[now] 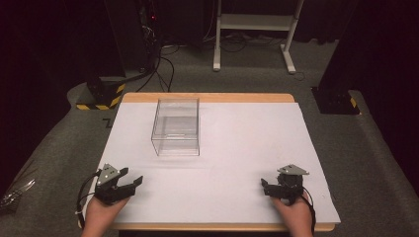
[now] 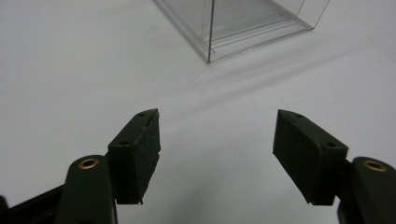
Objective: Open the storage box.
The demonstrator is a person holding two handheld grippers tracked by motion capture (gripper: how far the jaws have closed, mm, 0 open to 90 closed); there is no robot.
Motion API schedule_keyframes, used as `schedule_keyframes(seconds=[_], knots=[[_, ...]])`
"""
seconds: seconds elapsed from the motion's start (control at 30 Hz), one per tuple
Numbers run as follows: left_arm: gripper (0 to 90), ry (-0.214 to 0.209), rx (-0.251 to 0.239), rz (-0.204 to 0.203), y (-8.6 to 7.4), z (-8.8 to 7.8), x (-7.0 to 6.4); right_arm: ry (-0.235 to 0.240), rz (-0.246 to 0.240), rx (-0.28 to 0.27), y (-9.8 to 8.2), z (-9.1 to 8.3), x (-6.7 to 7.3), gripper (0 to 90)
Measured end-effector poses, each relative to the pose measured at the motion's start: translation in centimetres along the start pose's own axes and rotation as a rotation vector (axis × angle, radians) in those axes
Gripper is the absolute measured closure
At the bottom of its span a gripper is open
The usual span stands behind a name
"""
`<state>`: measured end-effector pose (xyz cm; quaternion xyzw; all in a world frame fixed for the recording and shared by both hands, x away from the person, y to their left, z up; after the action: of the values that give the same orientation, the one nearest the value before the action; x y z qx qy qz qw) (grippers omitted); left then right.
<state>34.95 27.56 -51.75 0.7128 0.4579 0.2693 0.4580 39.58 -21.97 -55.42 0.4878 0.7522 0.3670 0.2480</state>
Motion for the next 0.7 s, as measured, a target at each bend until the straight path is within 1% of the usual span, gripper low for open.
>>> schedule_keyframes(seconds=[0.03, 0.07, 0.13, 0.2, 0.33, 0.4, 0.47, 0.5, 0.63, 0.7], knots=[[32.1, -0.003, -0.005, 0.008, 0.2, 0.0, -0.1, 0.000, 0.000, 0.000, 0.0, 0.0, 0.0, 10.4], [32.2, -0.013, -0.010, 0.008, 0.4, 0.0, -0.5, 0.000, 0.000, 0.000, 0.0, 0.0, 0.0, 10.4], [32.1, -0.016, -0.011, 0.009, 0.5, 0.0, -0.7, 0.000, 0.000, 0.000, 0.0, 0.0, 0.0, 10.4], [32.2, -0.034, -0.014, 0.006, 0.8, 0.2, -1.3, 0.000, 0.000, 0.000, 0.0, 0.0, 0.0, 10.4], [32.1, -0.050, -0.021, -0.007, 1.2, 0.4, -1.8, 0.000, 0.000, 0.000, 0.0, 0.0, 0.0, 10.5], [32.1, -0.060, -0.021, -0.004, 1.6, 0.6, -2.2, 0.000, 0.000, 0.000, 0.0, 0.0, 0.0, 10.4], [32.3, -0.084, -0.021, -0.005, 2.1, 0.9, -2.6, 0.000, 0.000, 0.000, 0.0, 0.0, 0.0, 10.4], [32.4, -0.084, -0.021, -0.005, 2.1, 0.9, -2.6, 0.000, 0.000, 0.000, 0.0, 0.0, 0.0, 10.4], [32.9, -0.105, -0.023, 0.018, 2.9, 1.3, -3.3, 0.000, 0.000, 0.000, 0.0, 0.0, 0.0, 10.4], [33.0, -0.120, -0.035, 0.011, 3.3, 1.5, -3.6, 0.001, 0.000, 0.000, 0.0, 0.0, 0.0, 10.5]])
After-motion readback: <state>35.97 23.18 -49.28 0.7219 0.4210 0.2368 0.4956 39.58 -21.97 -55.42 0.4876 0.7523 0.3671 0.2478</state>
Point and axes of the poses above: each handheld gripper's, and its own axes: z roughly forward along the jaws, y roughly out of its top, x roughly to its left, the point moved 7 cm from there along z, roughly forward along the jaws, and after that the axes turned 8 degrees about -x, right-handed, at the moved point
